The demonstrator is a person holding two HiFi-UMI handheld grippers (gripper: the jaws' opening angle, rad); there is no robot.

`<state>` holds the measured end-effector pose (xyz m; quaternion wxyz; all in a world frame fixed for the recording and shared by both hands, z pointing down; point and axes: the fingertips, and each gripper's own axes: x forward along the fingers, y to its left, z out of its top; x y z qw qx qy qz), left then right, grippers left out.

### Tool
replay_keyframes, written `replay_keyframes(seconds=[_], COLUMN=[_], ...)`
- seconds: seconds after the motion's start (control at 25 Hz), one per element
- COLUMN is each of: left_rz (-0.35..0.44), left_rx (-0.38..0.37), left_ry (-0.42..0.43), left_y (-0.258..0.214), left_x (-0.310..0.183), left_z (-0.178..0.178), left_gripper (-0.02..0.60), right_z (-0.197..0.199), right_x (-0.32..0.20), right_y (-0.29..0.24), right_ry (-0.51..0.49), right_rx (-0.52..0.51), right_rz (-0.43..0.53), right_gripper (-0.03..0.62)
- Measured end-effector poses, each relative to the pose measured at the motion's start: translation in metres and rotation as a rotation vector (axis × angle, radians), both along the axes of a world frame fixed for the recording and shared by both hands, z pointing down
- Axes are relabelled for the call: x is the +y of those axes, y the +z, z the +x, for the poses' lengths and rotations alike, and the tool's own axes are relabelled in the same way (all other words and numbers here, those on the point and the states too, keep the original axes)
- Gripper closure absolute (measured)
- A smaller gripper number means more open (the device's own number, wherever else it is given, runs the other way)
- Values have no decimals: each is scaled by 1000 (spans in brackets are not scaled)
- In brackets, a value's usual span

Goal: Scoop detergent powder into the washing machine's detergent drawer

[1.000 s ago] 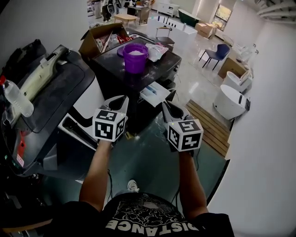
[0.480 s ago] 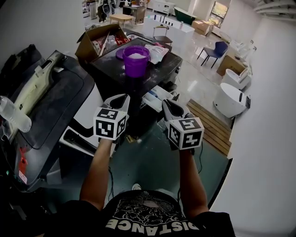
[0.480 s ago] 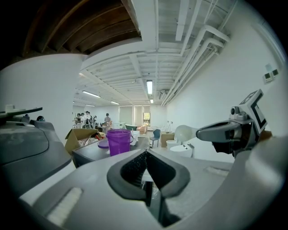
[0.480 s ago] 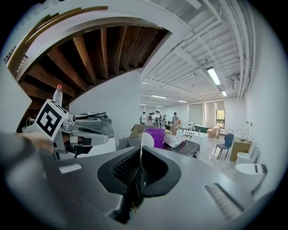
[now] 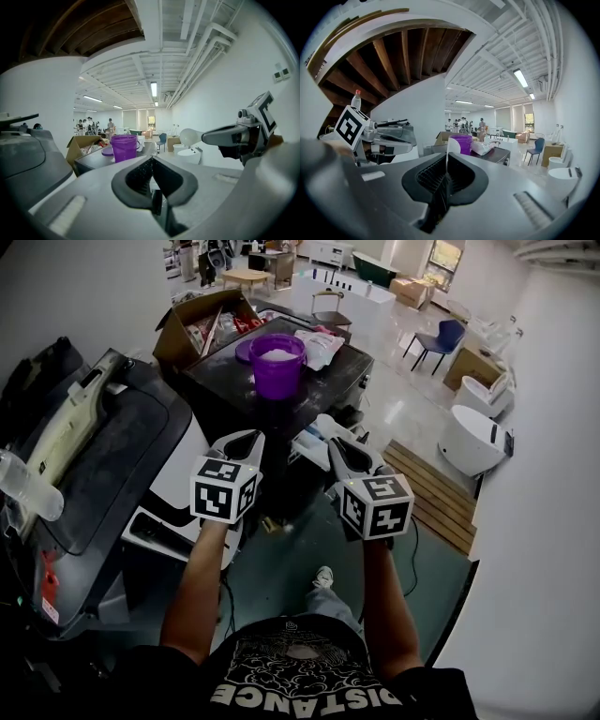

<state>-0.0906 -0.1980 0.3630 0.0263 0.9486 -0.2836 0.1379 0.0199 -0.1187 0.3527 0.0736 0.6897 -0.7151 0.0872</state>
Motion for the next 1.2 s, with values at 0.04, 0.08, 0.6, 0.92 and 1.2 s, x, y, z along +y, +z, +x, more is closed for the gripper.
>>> replay_keyframes(seconds=[0.04,0.08,0.6,0.92,1.2], left_rz=[1,3,1,-14,-26], left_rx=[0,1,-11,-14,-21], left_ry=[0,-1,-87,-172,-263], left_y=[0,1,12,9,9], left_x=[-2,-5,-68,-127,-163], left_z=[2,3,27,64,77], left_gripper=[580,580,580,580,580], right_z=[2,3,35,79,97], right_x=[-2,-5,-81,-152,-201], right_y=[1,2,8,1,0], right_ry=[0,-1,-90,-182,-287], right_rx=[-3,-4,-7,-1,9], right_rz=[2,5,18,14,-5], right_gripper=[559,559,557,557,558])
